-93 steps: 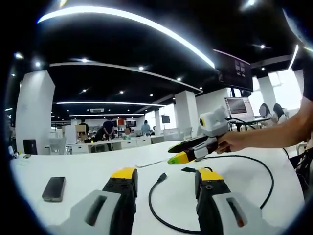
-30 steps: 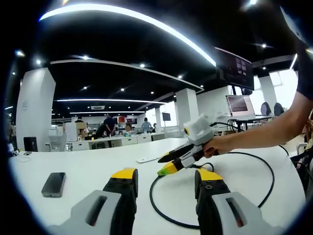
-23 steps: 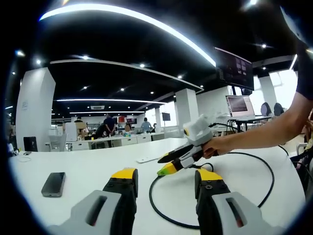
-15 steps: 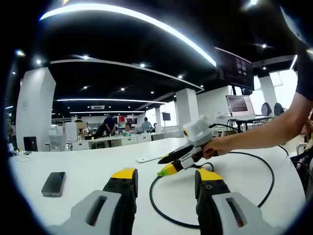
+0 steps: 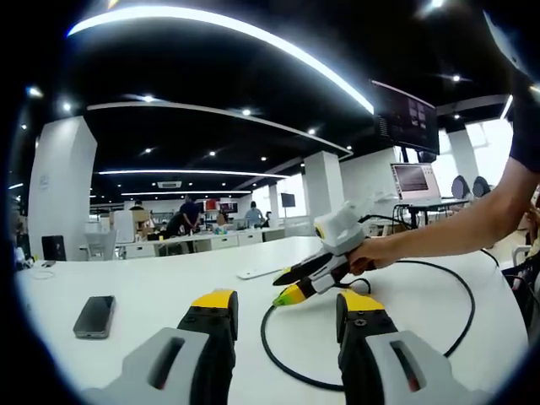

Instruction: Find the charging cable on the desk, coil it up and secure with Velcro.

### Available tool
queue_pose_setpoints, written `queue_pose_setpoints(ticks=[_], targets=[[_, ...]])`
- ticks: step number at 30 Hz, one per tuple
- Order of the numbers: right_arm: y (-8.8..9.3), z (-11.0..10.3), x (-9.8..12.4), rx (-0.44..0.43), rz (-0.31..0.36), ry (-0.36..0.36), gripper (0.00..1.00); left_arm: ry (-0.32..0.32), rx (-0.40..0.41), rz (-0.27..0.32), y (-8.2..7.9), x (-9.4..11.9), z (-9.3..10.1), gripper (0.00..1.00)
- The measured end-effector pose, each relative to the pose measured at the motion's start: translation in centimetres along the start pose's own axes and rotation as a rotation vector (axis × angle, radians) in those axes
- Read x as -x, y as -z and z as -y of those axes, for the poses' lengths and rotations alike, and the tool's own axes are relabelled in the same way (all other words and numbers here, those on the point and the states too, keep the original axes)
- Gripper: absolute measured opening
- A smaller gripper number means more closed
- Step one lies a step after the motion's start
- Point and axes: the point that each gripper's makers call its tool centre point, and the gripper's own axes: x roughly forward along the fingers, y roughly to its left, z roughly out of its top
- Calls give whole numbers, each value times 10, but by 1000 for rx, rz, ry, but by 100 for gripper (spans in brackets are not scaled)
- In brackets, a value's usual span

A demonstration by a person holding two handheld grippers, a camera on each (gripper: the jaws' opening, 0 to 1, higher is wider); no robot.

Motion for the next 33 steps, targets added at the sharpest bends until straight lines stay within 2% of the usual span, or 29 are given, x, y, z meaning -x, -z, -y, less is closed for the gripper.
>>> queue_pose_setpoints(ticks=[13, 16, 18, 29, 33], targets=[[8, 4, -1, 17, -30, -2, 43, 2, -1, 2, -1, -1, -1, 47], [10, 3, 0, 30, -42, 2, 41, 1, -2, 2, -1, -1, -2, 47], [10, 3, 0, 31, -40, 3, 36, 2, -3, 2, -1, -1, -2, 47], [11, -1, 2, 62, -52, -18, 30, 2, -4, 5, -2, -1, -1, 47], [13, -2, 4, 76, -69, -29, 21, -1, -2, 4, -1, 0, -2, 47]])
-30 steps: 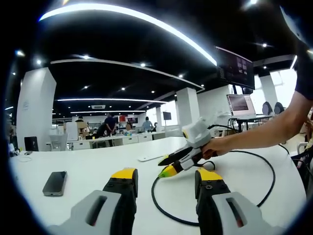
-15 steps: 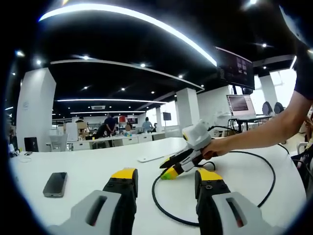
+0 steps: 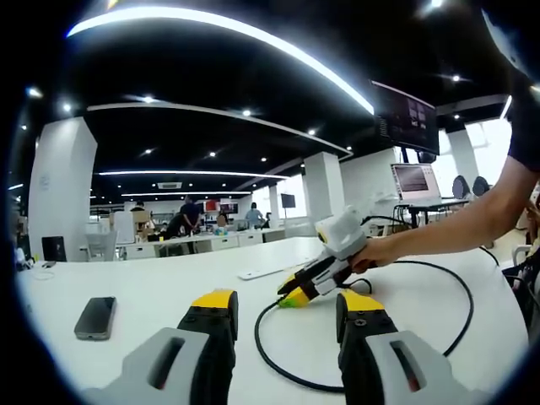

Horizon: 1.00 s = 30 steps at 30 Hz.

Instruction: Find the charging cable on the desk, coil it up and secure with Velcro.

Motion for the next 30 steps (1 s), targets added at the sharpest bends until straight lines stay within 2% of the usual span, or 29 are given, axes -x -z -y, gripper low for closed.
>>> queue_pose_setpoints(ticks=[10, 30], targets=[[2, -2, 1, -23, 4, -7, 11, -4, -1, 3, -1, 2, 0, 47], [1, -13, 5, -22, 14, 7, 9, 3, -14, -8, -5, 5, 6, 47]])
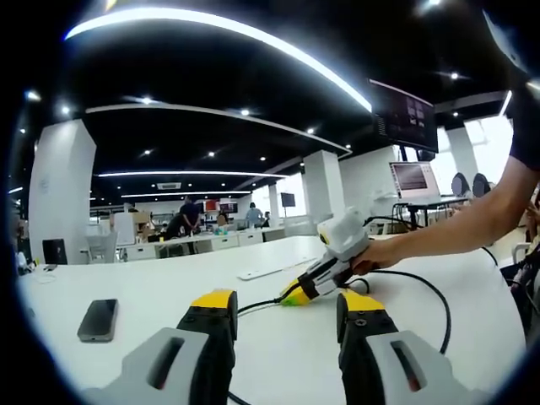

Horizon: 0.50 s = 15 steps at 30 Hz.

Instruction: Find the charging cable on the desk, coil it up and secure with Velcro.

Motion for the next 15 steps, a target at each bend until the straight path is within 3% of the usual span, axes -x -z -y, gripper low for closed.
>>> queue_pose_setpoints(ticks=[15], targets=[[0, 2, 13, -14, -1, 27, 8, 9, -21, -14, -7, 1, 10, 46]])
